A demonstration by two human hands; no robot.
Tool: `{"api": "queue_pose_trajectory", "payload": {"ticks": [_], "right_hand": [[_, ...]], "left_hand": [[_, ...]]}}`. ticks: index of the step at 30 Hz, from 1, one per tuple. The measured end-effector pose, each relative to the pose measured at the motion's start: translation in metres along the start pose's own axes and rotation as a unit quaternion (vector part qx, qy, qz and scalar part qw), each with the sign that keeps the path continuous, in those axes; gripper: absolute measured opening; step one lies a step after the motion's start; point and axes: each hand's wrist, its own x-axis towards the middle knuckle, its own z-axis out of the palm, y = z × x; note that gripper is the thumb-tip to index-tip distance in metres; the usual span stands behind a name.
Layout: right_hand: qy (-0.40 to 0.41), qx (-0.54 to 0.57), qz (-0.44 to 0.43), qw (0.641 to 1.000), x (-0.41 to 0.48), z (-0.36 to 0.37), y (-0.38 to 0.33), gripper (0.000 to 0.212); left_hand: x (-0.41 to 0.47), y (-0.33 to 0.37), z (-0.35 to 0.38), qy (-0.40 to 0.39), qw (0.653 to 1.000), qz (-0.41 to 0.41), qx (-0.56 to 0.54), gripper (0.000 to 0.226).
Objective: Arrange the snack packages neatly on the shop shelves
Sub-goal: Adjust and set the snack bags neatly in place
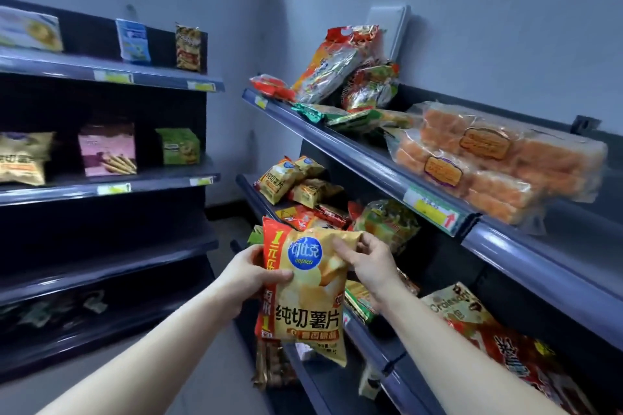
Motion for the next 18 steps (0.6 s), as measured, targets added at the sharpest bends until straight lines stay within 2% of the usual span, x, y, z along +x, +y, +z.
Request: {"api": "queue_pose_trajectory", "payload": {"ticks": [3,6,8,12,13,16,18], "right_hand": [[0.014,0.008,-0.011,1.0,0.056,0.021,0.003,0.019],[0.047,0.011,-0.011,0.999,0.117,0.038,0.002,0.014],[0.072,0.016,-0.015,0.997,0.159,0.045,0.002,0.016],[0.105,0.027,0.004,0.994,0.232,0.059,0.006,0.019],[0.11,0.032,0.019,0.993,0.248,0.062,0.01,0.024],[0.143,0.038,0.061,0.987,0.296,0.077,0.022,0.062],[0.16,0.039,0.067,0.984,0.327,0.086,0.031,0.073]], "left_hand": [[0.055,0.0,-0.023,0.015,1.0,0.003,0.022,0.065],[0.114,0.006,-0.042,0.023,0.998,-0.004,0.065,0.062],[0.151,0.014,-0.054,0.04,0.994,-0.003,0.097,0.062],[0.219,0.032,-0.072,0.045,0.988,0.009,0.15,0.078],[0.235,0.034,-0.076,0.043,0.986,0.009,0.159,0.078],[0.292,0.038,-0.089,0.043,0.98,0.007,0.195,0.07],[0.334,0.037,-0.097,0.038,0.976,0.006,0.215,0.072]]}}
